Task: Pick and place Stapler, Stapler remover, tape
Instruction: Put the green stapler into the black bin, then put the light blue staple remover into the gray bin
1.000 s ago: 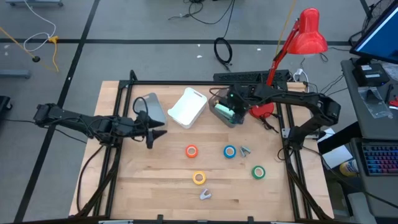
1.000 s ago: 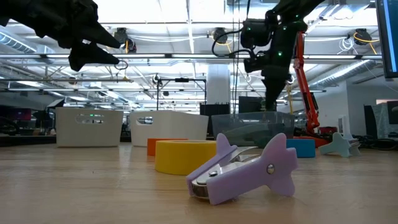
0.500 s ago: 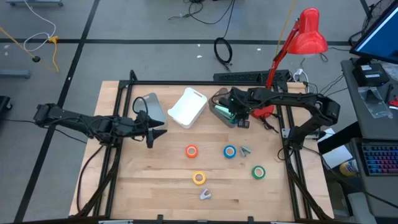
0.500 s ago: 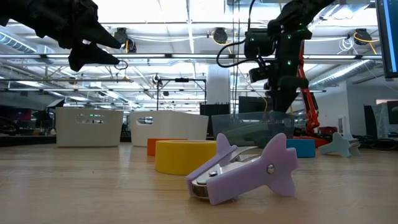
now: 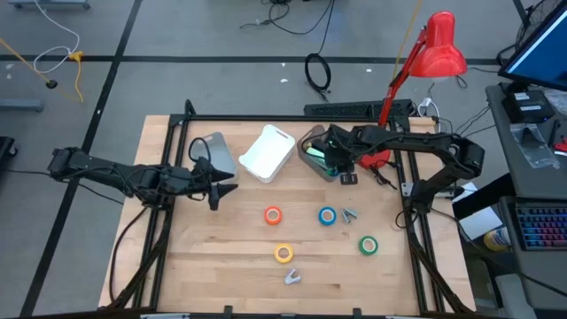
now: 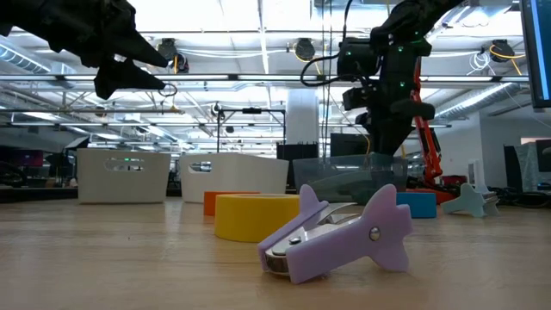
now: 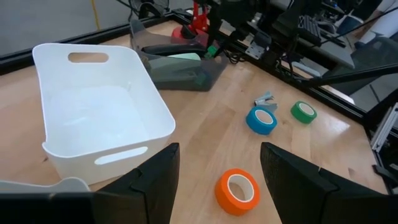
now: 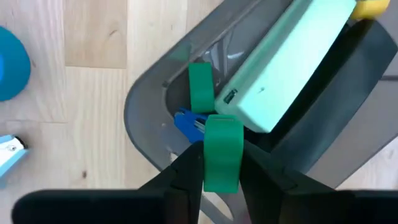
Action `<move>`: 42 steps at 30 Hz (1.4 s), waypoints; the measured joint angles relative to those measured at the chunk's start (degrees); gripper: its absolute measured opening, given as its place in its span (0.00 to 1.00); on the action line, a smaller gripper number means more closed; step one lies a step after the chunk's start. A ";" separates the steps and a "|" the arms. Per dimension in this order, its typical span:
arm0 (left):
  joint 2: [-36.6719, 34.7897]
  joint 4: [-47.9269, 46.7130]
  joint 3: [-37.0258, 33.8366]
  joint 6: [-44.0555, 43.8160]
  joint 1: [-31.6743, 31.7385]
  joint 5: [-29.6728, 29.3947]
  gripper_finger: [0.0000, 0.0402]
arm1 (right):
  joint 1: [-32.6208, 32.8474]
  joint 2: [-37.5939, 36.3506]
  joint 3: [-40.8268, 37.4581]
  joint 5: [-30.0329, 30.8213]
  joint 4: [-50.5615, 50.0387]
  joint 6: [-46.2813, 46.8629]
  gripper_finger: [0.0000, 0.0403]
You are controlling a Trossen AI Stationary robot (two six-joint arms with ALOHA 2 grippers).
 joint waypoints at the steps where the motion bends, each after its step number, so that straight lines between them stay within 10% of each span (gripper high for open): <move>1: 0.00 0.02 0.00 -0.24 0.00 -0.28 0.57 | 0.00 0.00 0.00 0.01 0.09 -0.60 0.21; 23: -0.02 0.00 0.00 -0.30 0.00 -0.64 0.57 | -0.02 -0.11 0.00 0.38 0.22 -5.60 0.34; 32: -0.01 -0.04 0.00 -0.15 0.00 -0.64 0.57 | 3.41 -2.48 0.00 13.89 1.85 -0.75 0.34; 42: -0.02 -0.10 0.00 -0.19 0.00 -0.60 0.57 | 13.07 -11.39 -0.02 15.14 1.57 7.96 0.34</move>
